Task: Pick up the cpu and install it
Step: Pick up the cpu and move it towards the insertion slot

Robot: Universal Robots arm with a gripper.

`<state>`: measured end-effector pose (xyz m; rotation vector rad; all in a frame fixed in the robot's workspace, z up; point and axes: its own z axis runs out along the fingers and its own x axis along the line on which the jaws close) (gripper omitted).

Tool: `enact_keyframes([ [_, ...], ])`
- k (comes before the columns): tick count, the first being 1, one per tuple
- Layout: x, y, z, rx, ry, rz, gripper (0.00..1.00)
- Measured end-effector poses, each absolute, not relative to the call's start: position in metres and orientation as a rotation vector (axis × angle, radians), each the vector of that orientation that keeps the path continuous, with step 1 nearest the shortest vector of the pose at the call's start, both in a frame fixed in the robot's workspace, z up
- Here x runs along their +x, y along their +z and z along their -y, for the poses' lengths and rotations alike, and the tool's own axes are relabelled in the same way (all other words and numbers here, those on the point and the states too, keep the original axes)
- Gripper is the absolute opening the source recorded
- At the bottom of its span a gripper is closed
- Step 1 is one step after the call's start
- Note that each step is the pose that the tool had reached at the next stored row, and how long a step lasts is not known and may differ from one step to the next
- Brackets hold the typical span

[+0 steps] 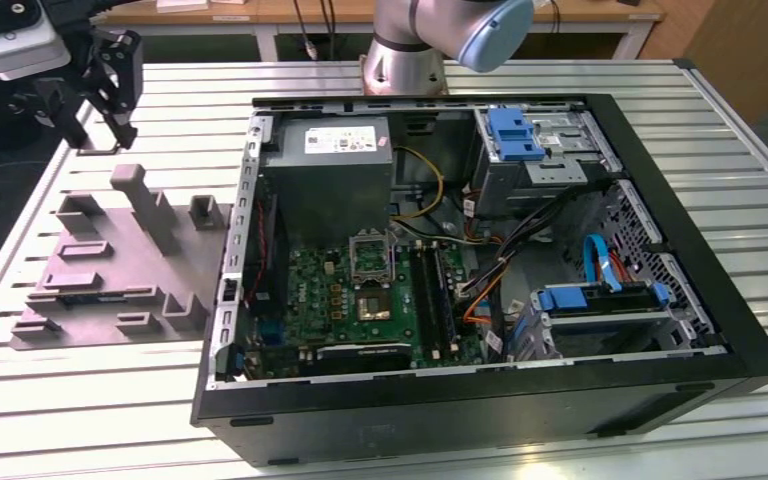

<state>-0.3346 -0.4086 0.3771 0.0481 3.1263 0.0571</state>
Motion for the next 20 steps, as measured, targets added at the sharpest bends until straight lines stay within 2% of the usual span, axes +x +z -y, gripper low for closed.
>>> enact_keyframes([
  [20,-0.3278,0.3771,0.4086,0.048,0.057,-3.126,0.47],
])
